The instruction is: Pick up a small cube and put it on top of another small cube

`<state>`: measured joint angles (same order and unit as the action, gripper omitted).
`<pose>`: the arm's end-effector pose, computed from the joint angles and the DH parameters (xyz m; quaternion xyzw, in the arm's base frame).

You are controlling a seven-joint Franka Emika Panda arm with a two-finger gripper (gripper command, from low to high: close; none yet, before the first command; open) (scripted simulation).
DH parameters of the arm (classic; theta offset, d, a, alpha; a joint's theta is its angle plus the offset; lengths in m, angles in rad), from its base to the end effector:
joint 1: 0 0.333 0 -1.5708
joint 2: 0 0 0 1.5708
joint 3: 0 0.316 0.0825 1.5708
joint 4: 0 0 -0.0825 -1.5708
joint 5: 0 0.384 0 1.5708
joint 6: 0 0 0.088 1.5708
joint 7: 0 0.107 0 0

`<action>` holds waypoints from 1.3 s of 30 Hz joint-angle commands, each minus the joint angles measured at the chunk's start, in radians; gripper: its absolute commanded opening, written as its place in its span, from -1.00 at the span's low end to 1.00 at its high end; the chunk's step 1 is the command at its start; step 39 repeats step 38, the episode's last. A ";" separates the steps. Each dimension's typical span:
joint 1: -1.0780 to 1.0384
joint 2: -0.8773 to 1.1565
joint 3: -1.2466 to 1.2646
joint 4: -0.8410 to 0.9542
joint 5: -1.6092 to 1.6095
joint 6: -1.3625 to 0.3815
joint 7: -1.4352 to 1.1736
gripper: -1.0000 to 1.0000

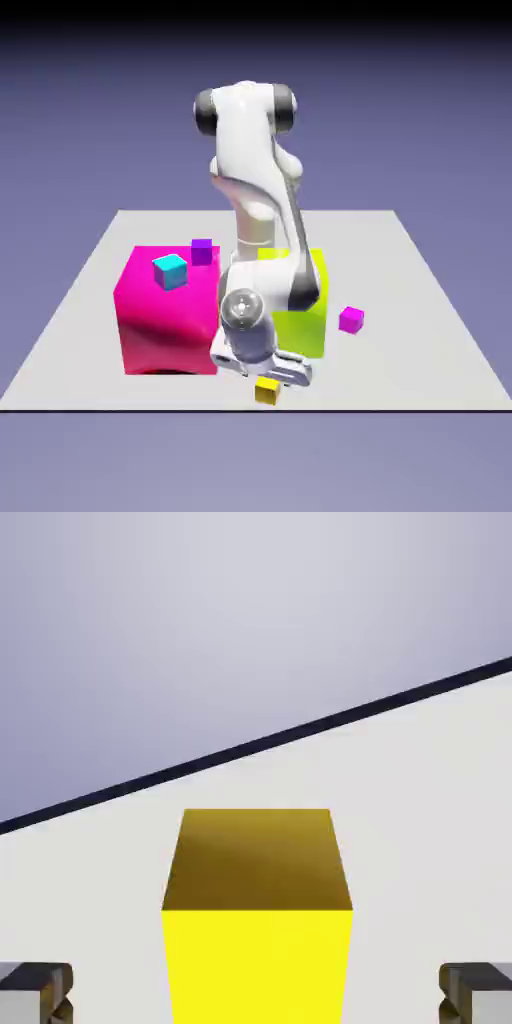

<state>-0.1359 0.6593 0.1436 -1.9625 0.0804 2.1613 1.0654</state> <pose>0.5540 0.0107 0.1090 0.8211 -0.5191 -0.2315 0.0521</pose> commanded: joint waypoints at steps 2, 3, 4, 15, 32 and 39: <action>0.000 0.000 0.000 0.000 0.000 0.000 0.000 -1.00; -0.004 -0.025 0.001 0.018 0.000 -0.043 0.001 -1.00; -0.007 -0.051 0.001 0.036 0.001 -0.087 0.002 -1.00; 0.323 -0.348 0.063 -0.237 -0.140 -0.085 -0.090 -1.00; 0.502 -0.402 0.232 -0.560 -0.192 0.117 -0.168 1.00; 0.482 -0.530 0.268 -0.488 -0.123 -0.072 -0.218 1.00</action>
